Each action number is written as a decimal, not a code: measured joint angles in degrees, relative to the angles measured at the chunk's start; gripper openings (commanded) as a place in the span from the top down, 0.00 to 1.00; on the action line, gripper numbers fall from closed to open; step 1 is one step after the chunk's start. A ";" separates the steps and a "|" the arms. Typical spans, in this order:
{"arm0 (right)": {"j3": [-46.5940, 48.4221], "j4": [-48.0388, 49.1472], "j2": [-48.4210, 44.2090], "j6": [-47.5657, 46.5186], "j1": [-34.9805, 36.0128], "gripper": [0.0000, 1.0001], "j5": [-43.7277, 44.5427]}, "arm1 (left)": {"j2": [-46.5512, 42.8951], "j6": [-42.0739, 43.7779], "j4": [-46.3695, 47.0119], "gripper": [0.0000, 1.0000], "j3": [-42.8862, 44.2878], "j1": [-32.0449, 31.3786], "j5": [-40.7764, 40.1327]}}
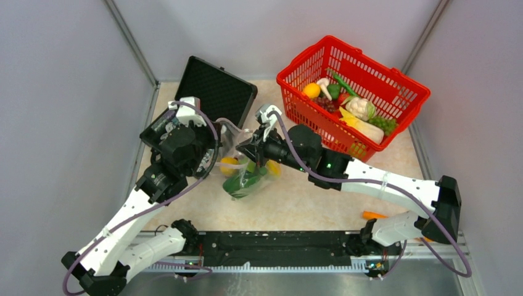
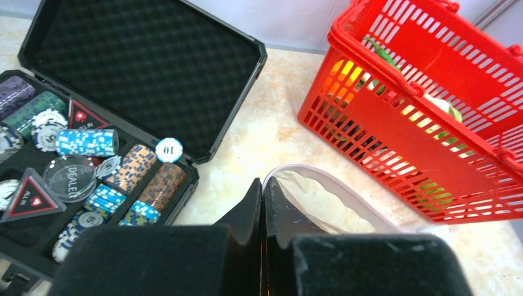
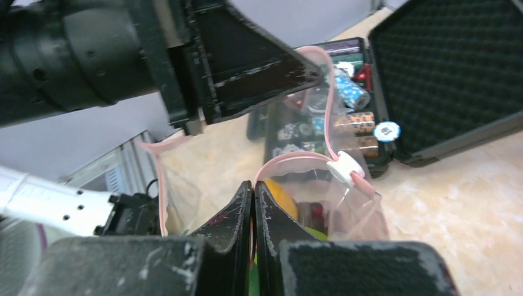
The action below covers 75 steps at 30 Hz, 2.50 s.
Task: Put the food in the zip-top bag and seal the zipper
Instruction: Adjust the zipper food storage bag at the center of the board, then pick up the fake vegetable from the bin.
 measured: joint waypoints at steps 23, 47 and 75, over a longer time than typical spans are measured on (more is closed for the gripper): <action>-0.07 0.00 1.18 -1.64 -0.24 0.95 6.27 | 1.51 3.23 -1.33 1.00 0.59 0.07 -0.20; 0.55 -0.50 2.58 -2.23 -0.26 0.93 15.02 | 2.23 2.82 0.85 1.00 0.57 0.07 3.65; -7.34 -7.06 -17.49 -4.50 -22.12 0.59 19.89 | 5.64 -2.23 6.88 1.00 -2.23 0.07 20.79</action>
